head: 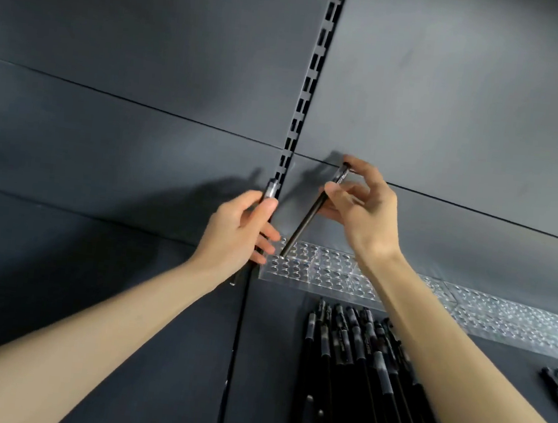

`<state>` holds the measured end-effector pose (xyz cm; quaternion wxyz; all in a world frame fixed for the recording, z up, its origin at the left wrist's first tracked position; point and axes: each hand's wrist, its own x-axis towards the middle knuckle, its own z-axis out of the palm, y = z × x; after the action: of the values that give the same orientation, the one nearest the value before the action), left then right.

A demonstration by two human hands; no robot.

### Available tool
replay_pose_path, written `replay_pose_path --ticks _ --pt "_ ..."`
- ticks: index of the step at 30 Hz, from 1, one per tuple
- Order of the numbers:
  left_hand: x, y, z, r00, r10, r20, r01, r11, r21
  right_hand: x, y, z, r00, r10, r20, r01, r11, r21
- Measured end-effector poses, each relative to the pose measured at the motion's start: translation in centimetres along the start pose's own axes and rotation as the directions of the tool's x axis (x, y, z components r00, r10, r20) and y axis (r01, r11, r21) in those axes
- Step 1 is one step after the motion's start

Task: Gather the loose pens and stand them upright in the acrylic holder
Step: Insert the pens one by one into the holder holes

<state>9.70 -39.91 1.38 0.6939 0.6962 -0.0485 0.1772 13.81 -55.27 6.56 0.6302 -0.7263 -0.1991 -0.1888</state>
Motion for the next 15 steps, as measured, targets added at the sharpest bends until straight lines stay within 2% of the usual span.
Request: replay_pose_path --ticks 2,4,7,10,15 --pt "0.8 -0.4 -1.0 0.994 0.014 -0.105 -0.010 0.999 0.039 0.6 0.3 0.1 0.997 -0.073 -0.031 0.070 0.993 -0.090" --pt "1.2 -1.0 -1.3 0.989 -0.014 -0.149 0.021 0.999 0.044 0.8 0.8 0.3 0.992 -0.116 -0.044 0.111 0.987 -0.115" --pt "1.2 -1.3 -0.9 0.990 -0.054 -0.131 0.056 0.998 0.010 0.7 1.9 0.9 0.981 -0.190 -0.048 0.180 0.970 -0.164" --pt "0.7 -1.3 -0.5 0.998 -0.010 -0.067 0.010 1.000 0.000 0.8 2.6 1.2 0.966 -0.258 -0.027 0.248 0.948 -0.200" --pt "0.5 -1.4 -0.4 0.999 -0.029 -0.044 0.028 1.000 -0.010 1.1 3.8 1.5 0.961 -0.270 0.052 0.273 0.916 -0.293"
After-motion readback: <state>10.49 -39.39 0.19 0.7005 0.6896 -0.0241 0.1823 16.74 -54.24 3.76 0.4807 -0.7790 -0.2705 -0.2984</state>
